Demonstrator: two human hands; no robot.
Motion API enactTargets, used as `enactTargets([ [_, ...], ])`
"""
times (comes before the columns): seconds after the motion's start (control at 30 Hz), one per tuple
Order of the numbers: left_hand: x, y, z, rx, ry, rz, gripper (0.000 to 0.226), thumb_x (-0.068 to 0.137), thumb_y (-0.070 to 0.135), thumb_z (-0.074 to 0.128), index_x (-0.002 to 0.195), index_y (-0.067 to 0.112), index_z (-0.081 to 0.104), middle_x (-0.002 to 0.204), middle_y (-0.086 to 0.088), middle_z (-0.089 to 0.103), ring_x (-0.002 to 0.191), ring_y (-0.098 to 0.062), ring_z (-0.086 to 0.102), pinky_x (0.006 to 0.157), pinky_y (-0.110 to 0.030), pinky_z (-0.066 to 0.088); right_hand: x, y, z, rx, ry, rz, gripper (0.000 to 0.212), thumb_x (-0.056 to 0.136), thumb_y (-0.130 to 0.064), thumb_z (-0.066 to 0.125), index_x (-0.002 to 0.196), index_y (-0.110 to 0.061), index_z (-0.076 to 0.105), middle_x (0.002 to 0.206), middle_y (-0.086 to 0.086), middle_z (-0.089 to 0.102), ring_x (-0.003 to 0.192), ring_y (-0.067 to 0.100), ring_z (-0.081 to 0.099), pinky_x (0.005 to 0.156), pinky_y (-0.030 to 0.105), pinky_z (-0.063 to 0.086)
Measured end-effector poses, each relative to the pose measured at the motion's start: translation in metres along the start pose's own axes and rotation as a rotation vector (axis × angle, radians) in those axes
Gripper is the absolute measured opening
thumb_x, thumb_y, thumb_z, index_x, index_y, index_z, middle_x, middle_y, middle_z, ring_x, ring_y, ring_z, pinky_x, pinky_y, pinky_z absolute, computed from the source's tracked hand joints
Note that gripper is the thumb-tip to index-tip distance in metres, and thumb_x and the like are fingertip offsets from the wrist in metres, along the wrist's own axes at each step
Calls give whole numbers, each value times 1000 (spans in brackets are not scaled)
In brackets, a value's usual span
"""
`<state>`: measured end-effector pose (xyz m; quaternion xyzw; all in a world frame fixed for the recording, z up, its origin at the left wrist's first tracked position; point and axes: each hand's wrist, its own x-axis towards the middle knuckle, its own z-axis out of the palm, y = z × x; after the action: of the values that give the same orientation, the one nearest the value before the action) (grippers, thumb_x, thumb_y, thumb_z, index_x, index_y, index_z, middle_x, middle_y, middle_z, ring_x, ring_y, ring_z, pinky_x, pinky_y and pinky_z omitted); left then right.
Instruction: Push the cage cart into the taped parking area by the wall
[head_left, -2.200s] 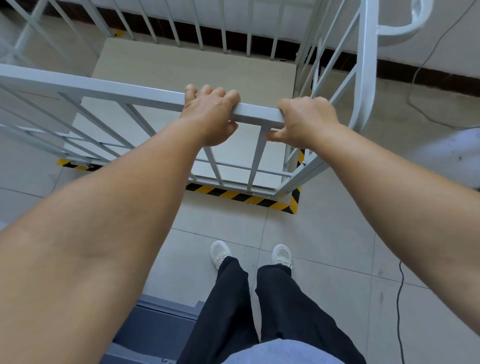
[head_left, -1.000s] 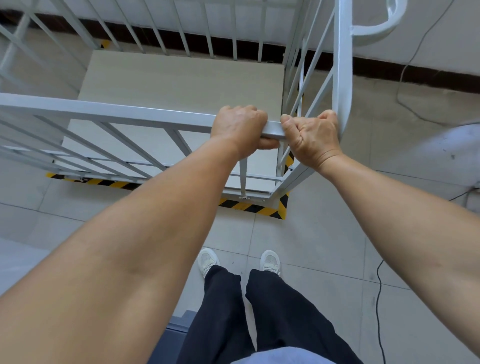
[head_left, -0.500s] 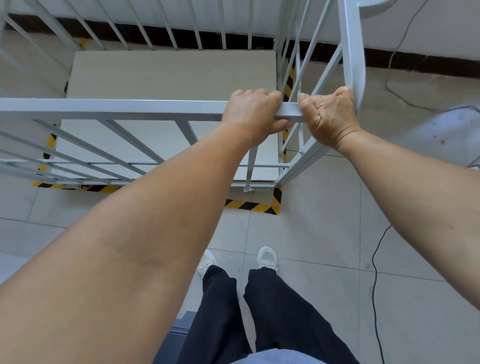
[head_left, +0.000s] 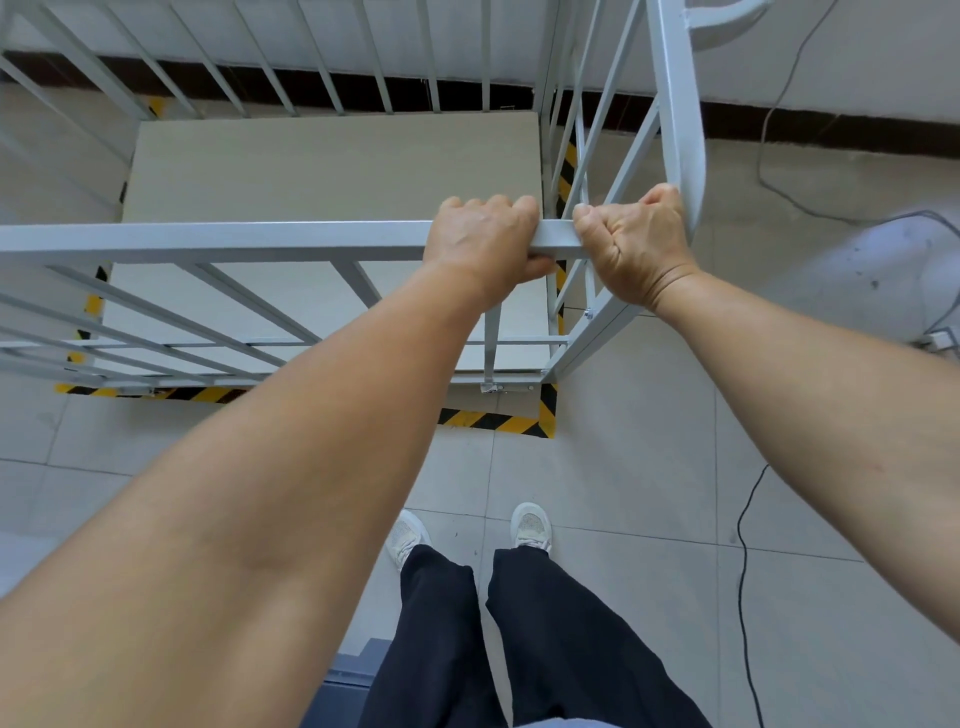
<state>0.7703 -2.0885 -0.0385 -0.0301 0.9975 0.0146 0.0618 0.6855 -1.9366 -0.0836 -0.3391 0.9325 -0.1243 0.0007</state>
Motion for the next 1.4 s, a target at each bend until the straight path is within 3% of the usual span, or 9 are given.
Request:
enactTargets([
  [0.43, 16, 22, 1, -18, -4, -14, 45, 91, 55, 48, 112, 16, 48, 107, -7, 59, 95, -28, 57, 77, -35, 32, 0, 22, -12, 40, 12, 31, 57, 86, -53, 0, 56, -25, 39, 57, 2, 50, 61, 20, 41, 83, 30, 22],
  [0.6, 11, 11, -1, -28, -12, 29, 41, 90, 48, 57, 110, 13, 49, 107, -9, 59, 95, -30, 56, 75, -34, 33, 1, 16, -7, 71, -9, 165, 58, 90, -54, 1, 53, -25, 36, 54, 2, 47, 68, 29, 46, 85, 39, 34],
  [0.67, 8, 5, -2, -26, -9, 45, 39, 91, 46, 56, 108, 12, 51, 105, -9, 59, 89, -29, 56, 70, -33, 32, -3, 5, -8, 82, -3, 216, 58, 92, -48, 4, 52, -20, 35, 52, 0, 42, 64, 29, 46, 86, 38, 35],
  [0.87, -15, -25, 0, 21, 10, 66, 33, 93, 47, 48, 103, 16, 54, 100, -3, 59, 72, -21, 45, 61, -33, 33, -13, -35, -1, 68, -15, 266, 57, 94, -41, 8, 51, -20, 40, 59, 5, 54, 70, 31, 53, 88, 37, 33],
  [1.13, -57, -76, 6, 38, 6, 91, 25, 90, 41, 49, 92, 17, 54, 89, 0, 57, 70, -25, 52, 59, -28, 36, -26, -101, 7, 53, -30, 232, 57, 103, -34, 16, 61, -13, 50, 62, 6, 56, 67, 26, 51, 88, 34, 31],
  [1.4, -93, -118, 10, 52, -7, 41, 27, 86, 39, 51, 96, 16, 58, 99, 1, 61, 79, -30, 59, 63, -28, 38, -34, -160, 20, 59, -62, 221, 57, 103, -33, 16, 57, -16, 46, 50, -4, 41, 58, 19, 43, 81, 32, 27],
])
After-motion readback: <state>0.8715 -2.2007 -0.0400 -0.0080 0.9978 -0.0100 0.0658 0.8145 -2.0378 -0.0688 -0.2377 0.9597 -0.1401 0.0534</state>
